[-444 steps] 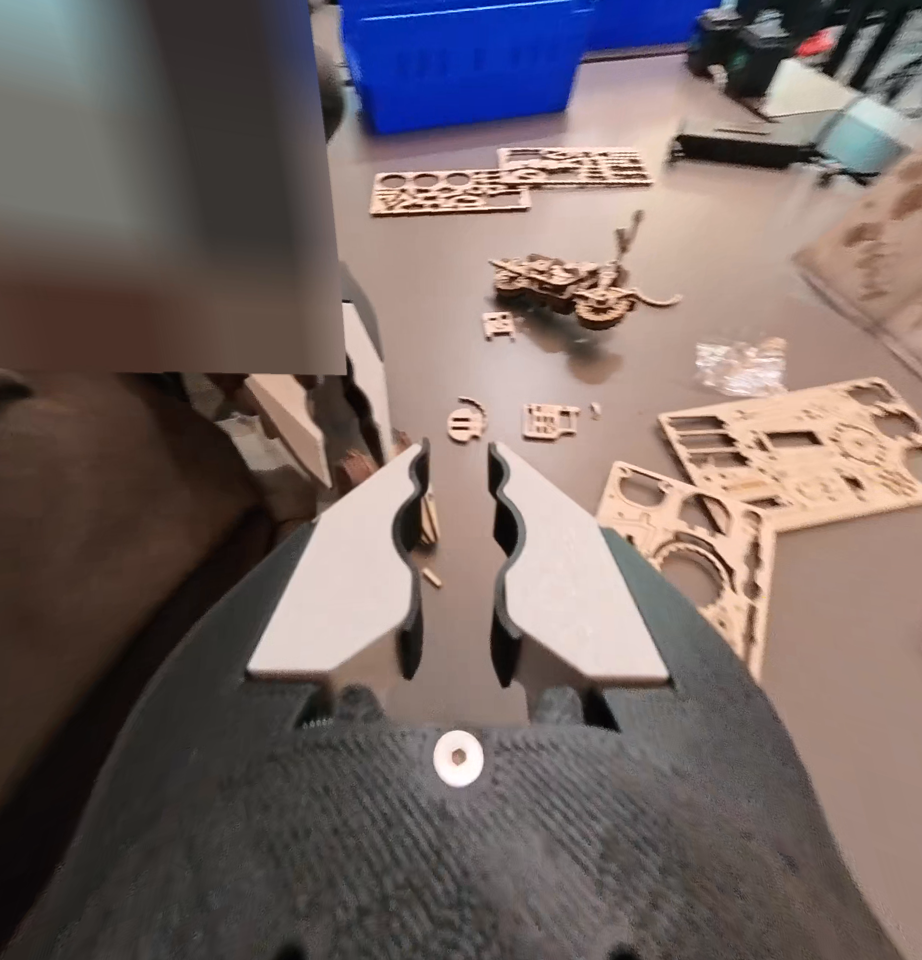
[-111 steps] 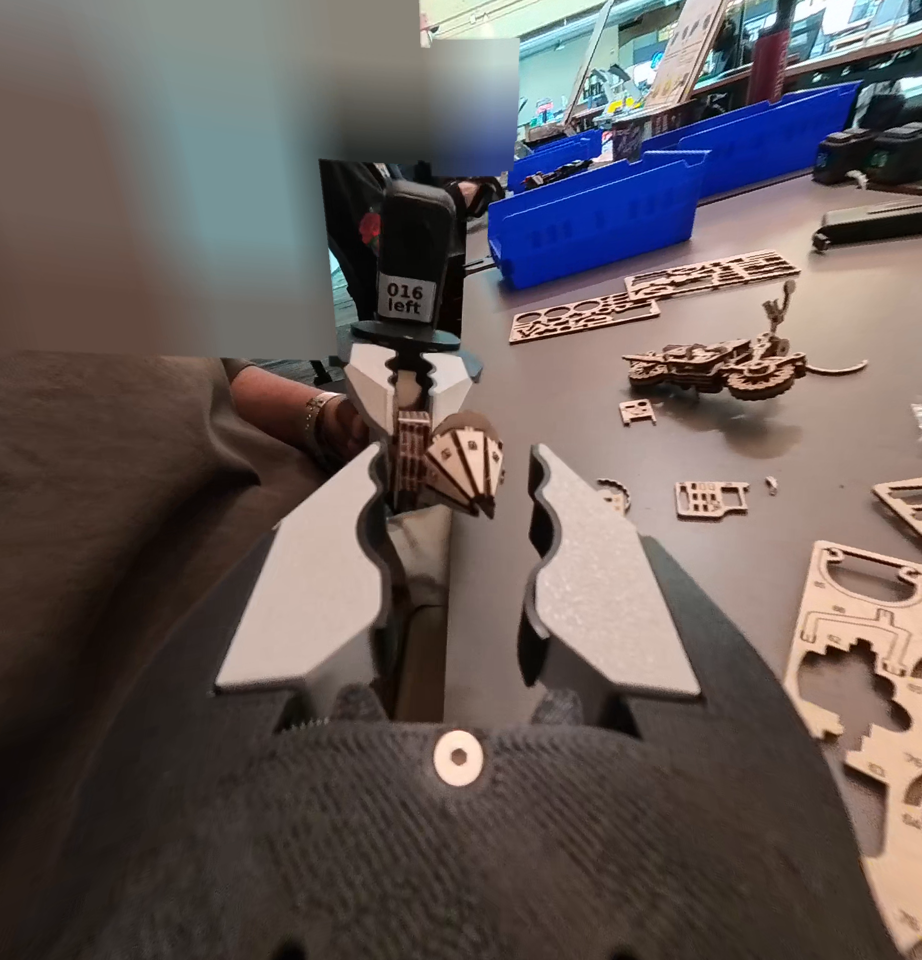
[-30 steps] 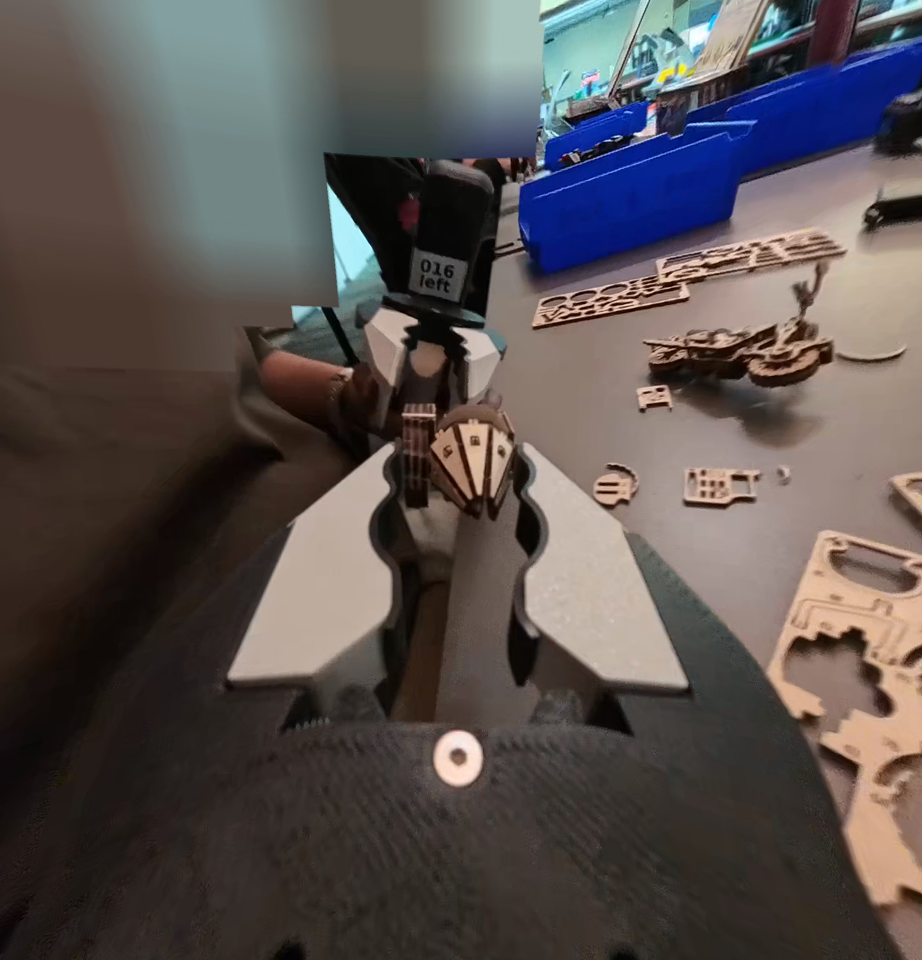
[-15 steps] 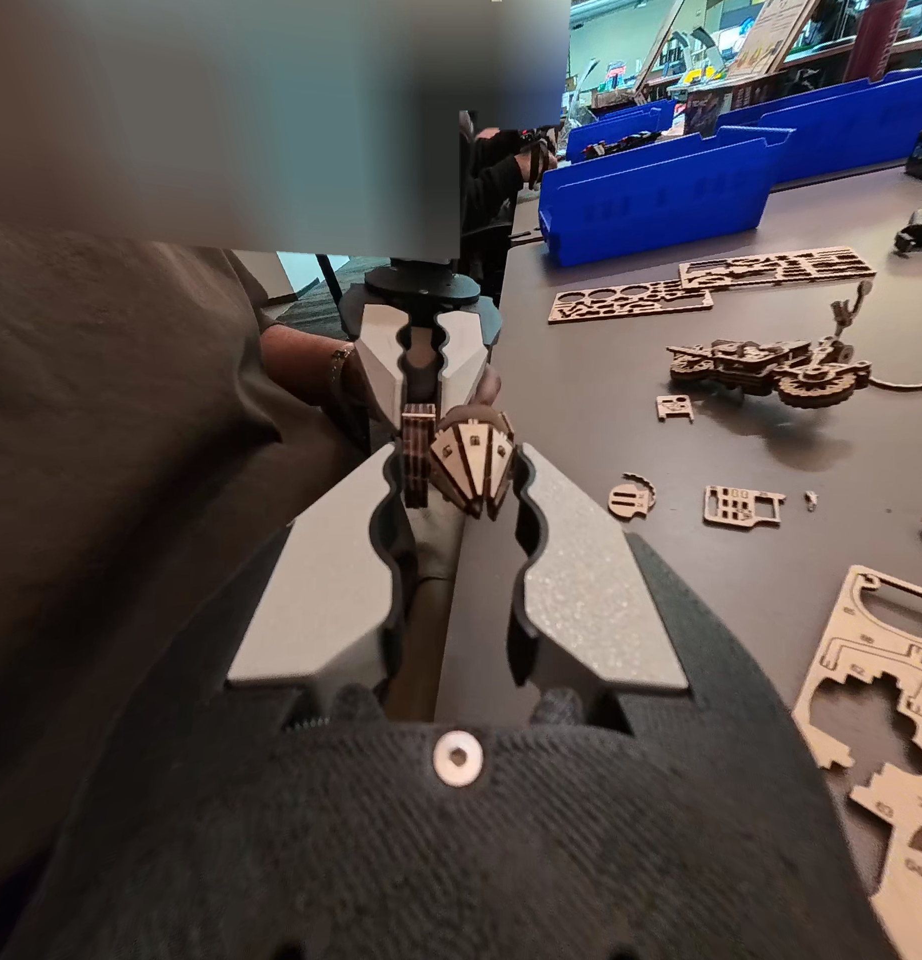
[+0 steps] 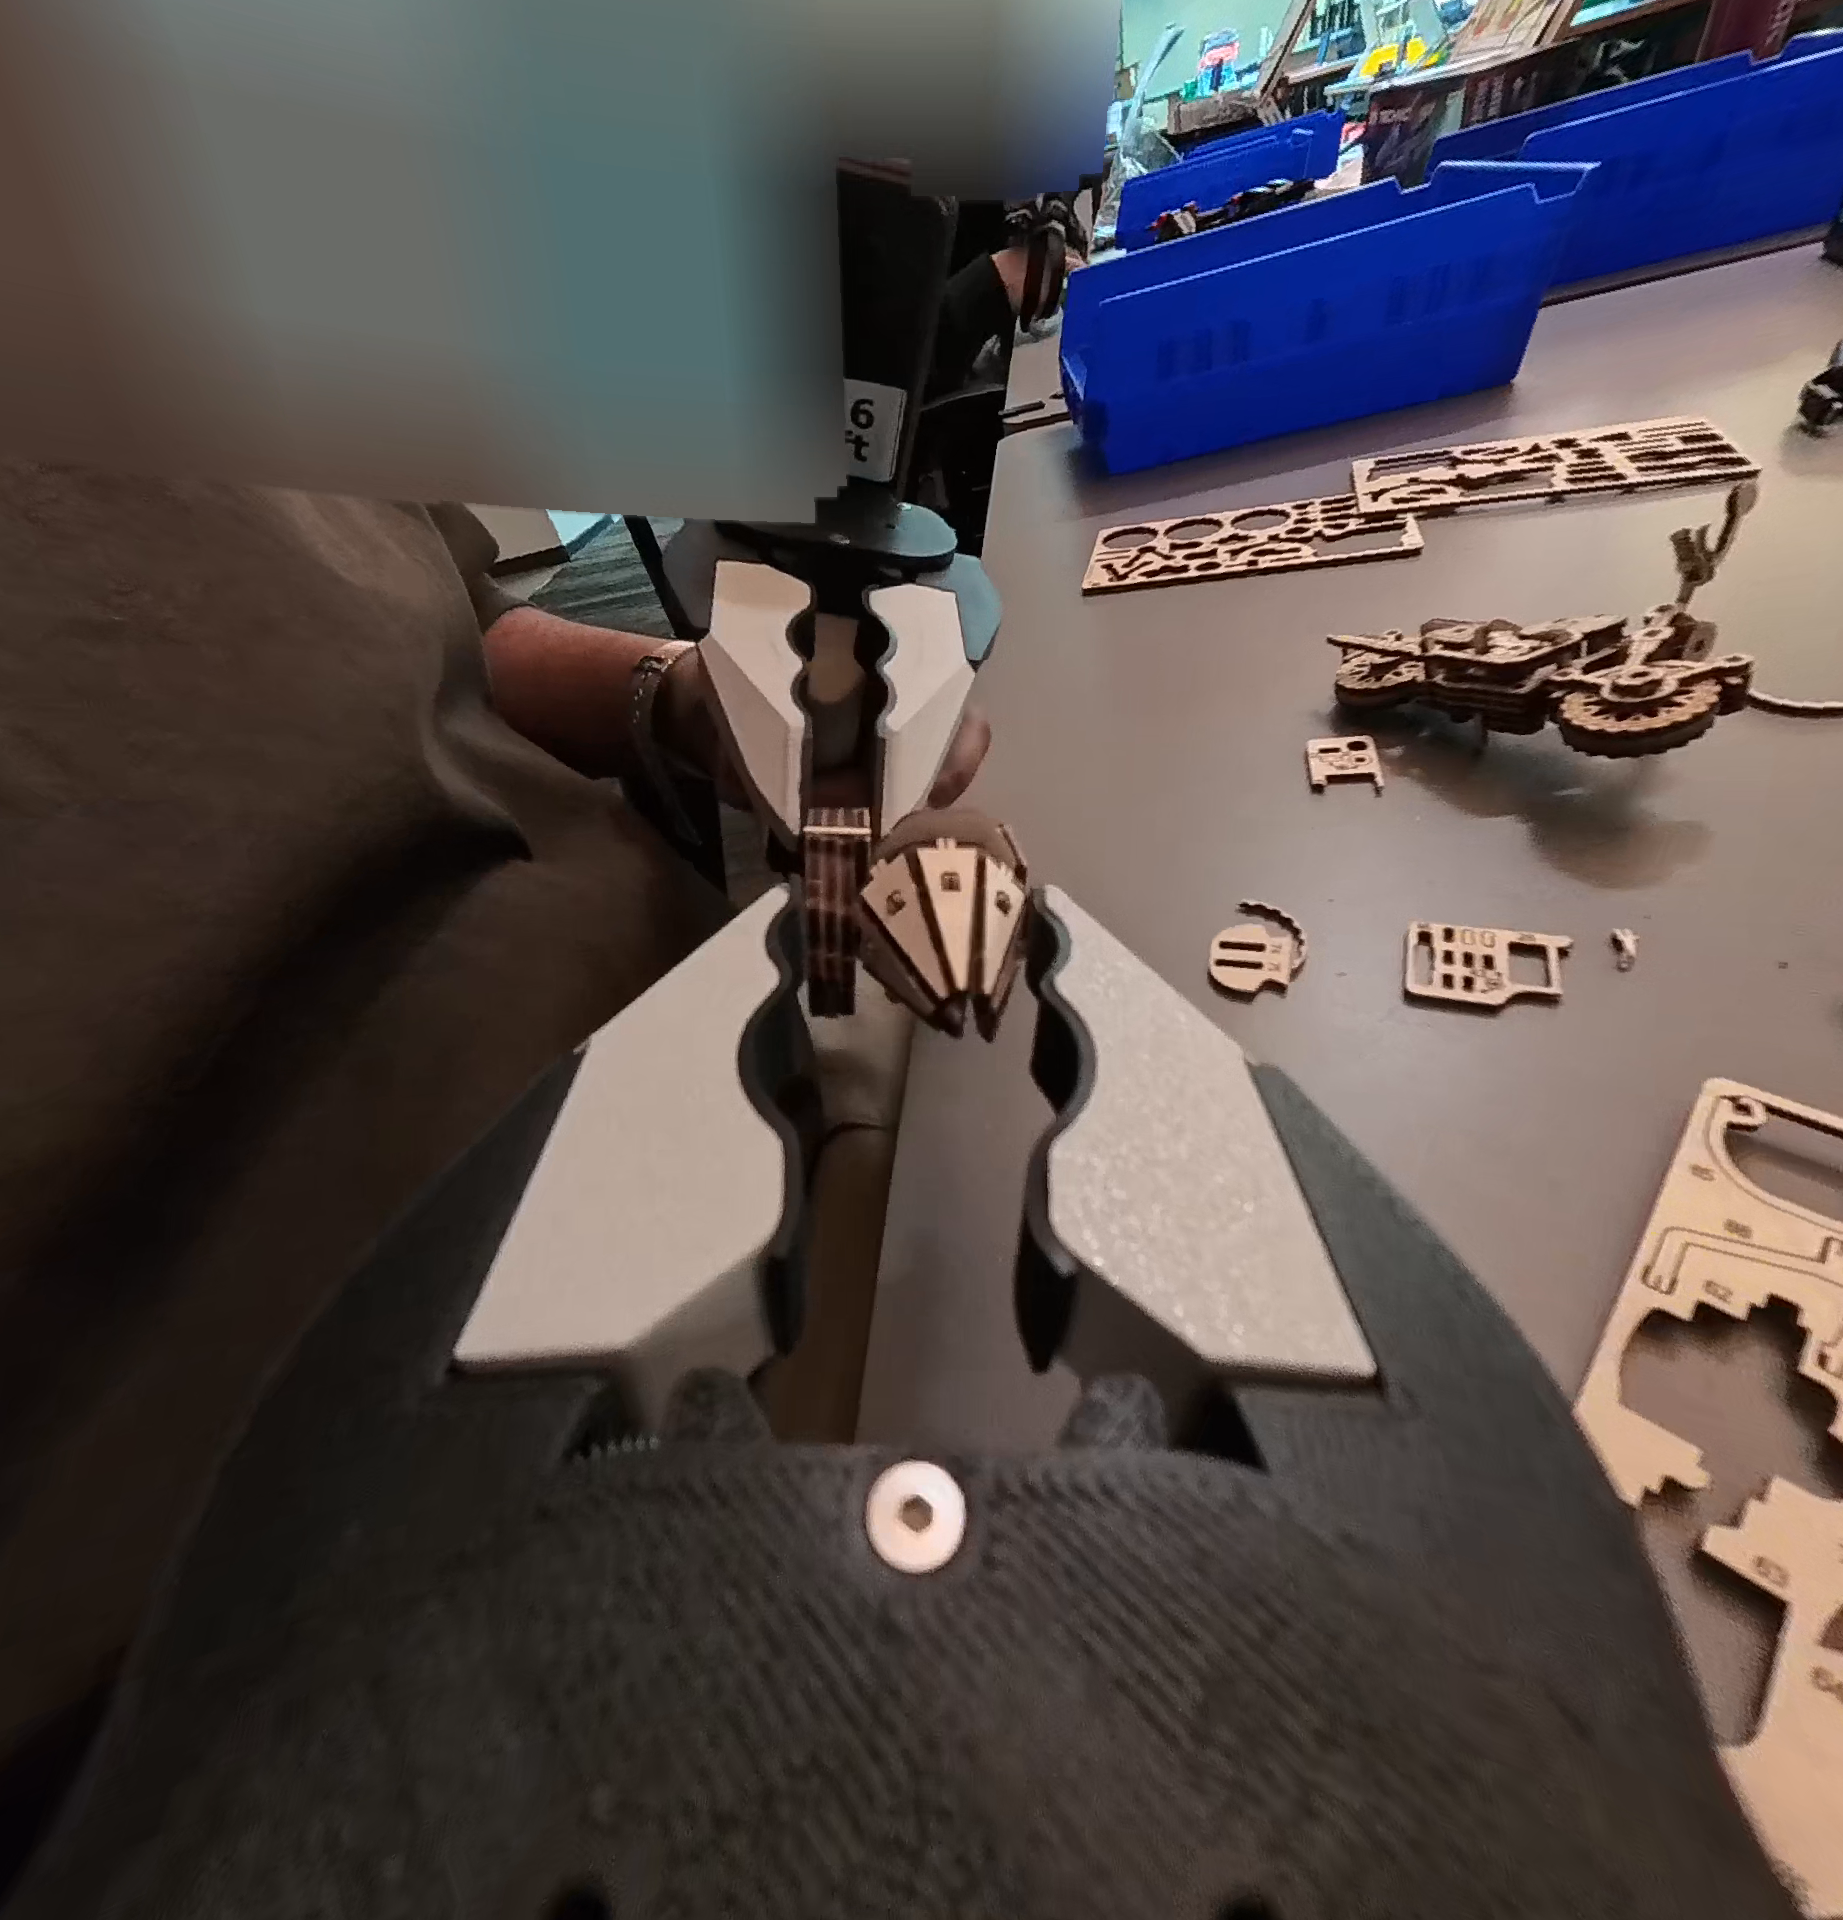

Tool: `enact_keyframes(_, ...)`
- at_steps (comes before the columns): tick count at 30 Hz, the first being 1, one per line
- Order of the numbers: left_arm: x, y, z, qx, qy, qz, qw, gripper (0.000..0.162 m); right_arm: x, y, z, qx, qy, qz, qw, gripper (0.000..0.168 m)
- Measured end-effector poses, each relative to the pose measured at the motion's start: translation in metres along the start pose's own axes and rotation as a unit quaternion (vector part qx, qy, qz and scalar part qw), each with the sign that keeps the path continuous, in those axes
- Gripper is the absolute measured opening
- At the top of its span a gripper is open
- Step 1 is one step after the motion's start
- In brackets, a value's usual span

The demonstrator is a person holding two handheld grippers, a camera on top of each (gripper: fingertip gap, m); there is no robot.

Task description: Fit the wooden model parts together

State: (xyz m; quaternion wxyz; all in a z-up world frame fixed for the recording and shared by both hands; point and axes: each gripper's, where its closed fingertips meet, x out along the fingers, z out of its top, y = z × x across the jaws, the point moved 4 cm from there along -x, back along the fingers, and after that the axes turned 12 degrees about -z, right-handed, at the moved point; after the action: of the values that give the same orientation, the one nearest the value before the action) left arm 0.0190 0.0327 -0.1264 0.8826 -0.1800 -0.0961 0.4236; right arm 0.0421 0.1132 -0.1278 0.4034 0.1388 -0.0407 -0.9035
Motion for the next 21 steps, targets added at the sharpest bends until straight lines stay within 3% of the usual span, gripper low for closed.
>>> enact_keyframes(4, -0.004, 0.008, 0.0, 0.006, 0.001, 0.033, 0.999, 0.009, -0.003, -0.011, 0.006, 0.015, -0.026, -0.032, 0.999, 0.07)
enact_keyframes(6, -0.008, 0.014, 0.001, 0.015, 0.002, 0.056, 0.998, 0.009, -0.008, -0.02, 0.009, 0.008, -0.034, -0.062, 0.997, 0.075)
enact_keyframes(12, -0.014, 0.035, -0.008, 0.047, 0.071, 0.111, 0.99, 0.01, -0.027, -0.036, 0.024, 0.046, -0.092, -0.094, 0.99, 0.071)
enact_keyframes(18, -0.009, 0.044, -0.011, 0.049, 0.149, 0.07, 0.985, 0.011, -0.034, -0.039, 0.027, 0.053, -0.104, -0.099, 0.988, 0.064)
enact_keyframes(21, -0.01, 0.058, -0.011, 0.032, 0.187, 0.087, 0.978, 0.01, -0.034, -0.04, 0.026, 0.049, -0.099, -0.104, 0.988, 0.063)
